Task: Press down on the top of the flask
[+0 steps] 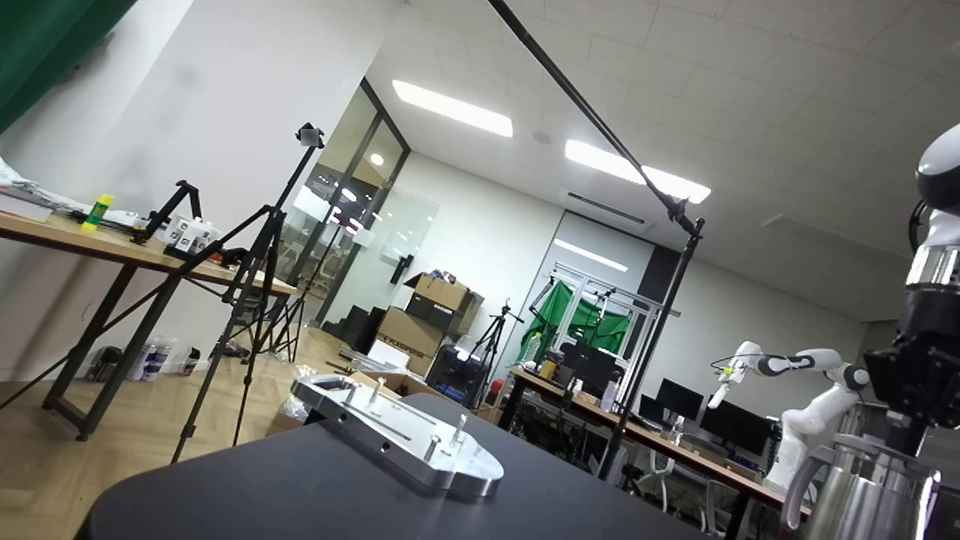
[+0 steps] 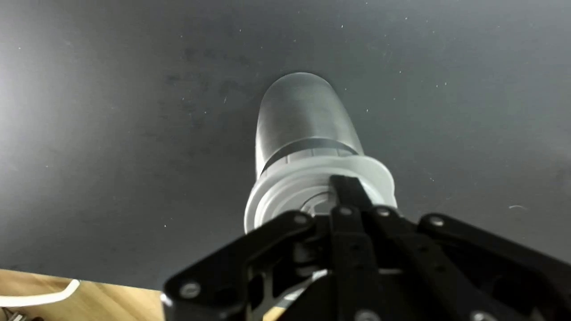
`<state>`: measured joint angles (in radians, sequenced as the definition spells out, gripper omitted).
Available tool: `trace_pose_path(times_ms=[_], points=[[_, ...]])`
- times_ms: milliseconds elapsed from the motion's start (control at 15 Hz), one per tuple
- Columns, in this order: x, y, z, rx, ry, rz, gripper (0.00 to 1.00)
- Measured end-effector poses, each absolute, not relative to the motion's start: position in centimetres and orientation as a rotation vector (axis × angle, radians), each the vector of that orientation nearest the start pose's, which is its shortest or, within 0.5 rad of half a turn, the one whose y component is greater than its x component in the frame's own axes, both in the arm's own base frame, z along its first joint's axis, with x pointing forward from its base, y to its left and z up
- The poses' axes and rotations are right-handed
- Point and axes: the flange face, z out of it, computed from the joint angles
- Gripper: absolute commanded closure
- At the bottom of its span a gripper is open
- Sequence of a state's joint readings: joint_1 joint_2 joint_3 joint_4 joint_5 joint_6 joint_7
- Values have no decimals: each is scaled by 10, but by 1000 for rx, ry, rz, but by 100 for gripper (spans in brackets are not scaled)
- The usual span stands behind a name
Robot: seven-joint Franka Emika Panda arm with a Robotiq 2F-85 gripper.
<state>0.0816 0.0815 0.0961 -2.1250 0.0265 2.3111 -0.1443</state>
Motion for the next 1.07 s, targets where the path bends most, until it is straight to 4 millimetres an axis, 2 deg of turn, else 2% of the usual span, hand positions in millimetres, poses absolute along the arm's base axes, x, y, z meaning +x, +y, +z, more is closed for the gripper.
trace_pose_path(times_ms=[467, 800, 1067], points=[[560, 83, 384, -3041, -354, -80, 100], [563, 86, 387, -3025, -341, -102, 100], [565, 98, 407, -3015, -370, -181, 100]])
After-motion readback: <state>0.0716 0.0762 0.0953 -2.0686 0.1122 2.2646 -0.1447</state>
